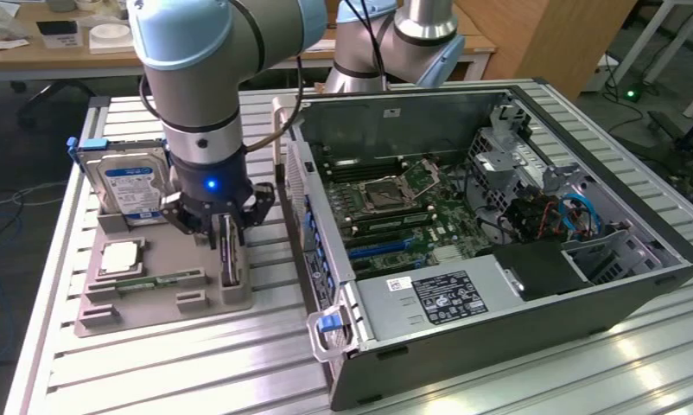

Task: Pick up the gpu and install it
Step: 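Pick up the gpu and move the gpu toward the slot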

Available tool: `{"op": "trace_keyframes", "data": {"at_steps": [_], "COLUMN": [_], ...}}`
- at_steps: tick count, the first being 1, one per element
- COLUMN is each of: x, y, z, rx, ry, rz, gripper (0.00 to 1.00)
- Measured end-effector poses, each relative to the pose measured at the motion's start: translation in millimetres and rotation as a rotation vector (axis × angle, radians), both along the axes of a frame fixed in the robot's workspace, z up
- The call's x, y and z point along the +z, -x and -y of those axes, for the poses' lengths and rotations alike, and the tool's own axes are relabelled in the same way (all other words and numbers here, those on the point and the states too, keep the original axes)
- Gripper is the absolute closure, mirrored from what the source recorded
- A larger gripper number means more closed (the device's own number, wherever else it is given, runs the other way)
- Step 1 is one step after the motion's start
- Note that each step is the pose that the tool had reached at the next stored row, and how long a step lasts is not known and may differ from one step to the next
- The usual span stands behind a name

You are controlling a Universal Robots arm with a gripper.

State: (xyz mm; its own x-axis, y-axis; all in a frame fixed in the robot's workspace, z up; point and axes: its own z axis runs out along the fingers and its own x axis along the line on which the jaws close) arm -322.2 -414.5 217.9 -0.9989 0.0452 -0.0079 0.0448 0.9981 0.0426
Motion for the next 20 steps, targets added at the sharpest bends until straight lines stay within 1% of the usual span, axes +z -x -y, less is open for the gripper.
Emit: {"op": "trace_keyframes", "data": {"at_steps": [7, 9, 10, 15, 17, 18, 20], "x": [-1.7, -1.7, -1.7, -1.7, -1.7, -1.7, -1.8], "y": [-0.1, -0.1, -0.1, -0.1, -0.1, -0.1, -0.1], "z": [0.5, 0.5, 0.5, 0.5, 0.5, 0.5, 0.5], "rx": [0.0, 0.0, 0.0, 0.0, 0.0, 0.0, 0.0], "ry": [0.0, 0.0, 0.0, 0.0, 0.0001, 0.0001, 0.0], "rz": [0.0, 0.0, 0.0001, 0.0001, 0.0, -0.0001, 0.0], "gripper": [0.56, 0.57, 0.64, 0.64, 0.65, 0.72, 0.72]}}
